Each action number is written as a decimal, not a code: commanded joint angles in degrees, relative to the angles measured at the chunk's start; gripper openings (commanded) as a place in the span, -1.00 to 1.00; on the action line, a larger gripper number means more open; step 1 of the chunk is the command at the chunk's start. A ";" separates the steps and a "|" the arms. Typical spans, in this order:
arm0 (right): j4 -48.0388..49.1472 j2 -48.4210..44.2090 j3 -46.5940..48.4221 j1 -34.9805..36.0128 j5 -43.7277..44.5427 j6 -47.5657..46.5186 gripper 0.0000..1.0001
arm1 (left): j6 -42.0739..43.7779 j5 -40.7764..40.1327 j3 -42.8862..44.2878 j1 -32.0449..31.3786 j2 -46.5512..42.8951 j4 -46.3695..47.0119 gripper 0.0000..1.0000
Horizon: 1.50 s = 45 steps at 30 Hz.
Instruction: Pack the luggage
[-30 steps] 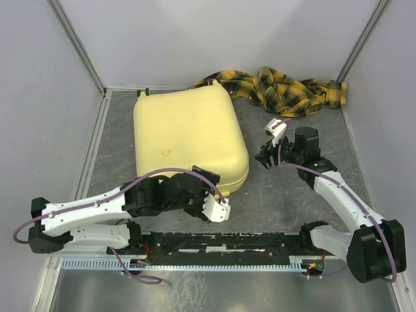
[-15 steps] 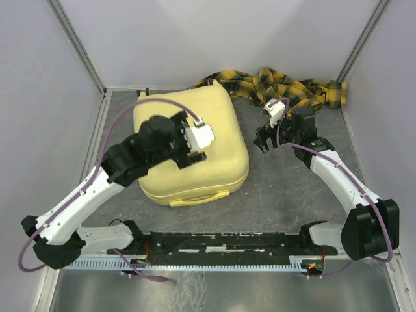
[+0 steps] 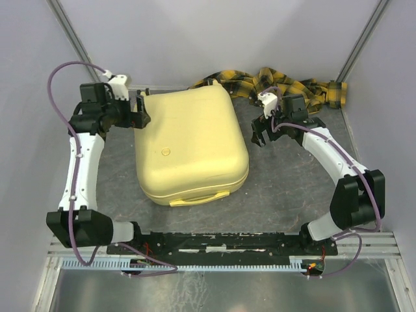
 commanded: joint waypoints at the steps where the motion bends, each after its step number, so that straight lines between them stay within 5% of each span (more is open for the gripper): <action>1: -8.40 3.14 6.74 -0.15 0.63 -0.72 0.99 | -8.36 9.84 2.61 10.67 3.98 0.03 0.98; 6: -5.17 7.27 11.09 -0.83 1.93 0.59 0.99 | -6.57 14.64 6.67 21.16 11.63 -2.49 0.98; 10: -2.77 9.40 11.24 -0.82 0.73 0.77 0.99 | -0.69 26.71 6.64 22.67 17.04 -4.64 0.99; 18: -0.86 7.56 5.89 -1.39 -1.36 -3.69 0.99 | 6.12 33.60 -1.22 18.06 21.96 -4.61 0.85; 23: 1.25 3.02 -0.41 -3.05 -2.71 -1.06 1.00 | 8.03 38.18 -6.72 8.52 20.14 -3.78 0.77; 29: 0.00 -2.58 -5.96 -4.97 -2.36 -3.13 1.00 | -1.25 38.09 -16.66 -2.51 16.27 8.29 0.72; 35: -0.68 -5.31 -7.79 -6.66 -2.85 -4.67 1.00 | -9.42 36.83 -20.03 -4.67 13.17 16.64 0.69; 40: -2.89 -7.19 -5.40 -10.01 -2.21 -2.71 0.99 | -8.31 29.66 -18.20 -2.81 9.20 13.39 0.84; 45: -6.49 -11.50 -2.59 -16.08 -6.33 -2.95 0.99 | -2.41 24.50 -6.06 4.06 11.41 2.76 0.98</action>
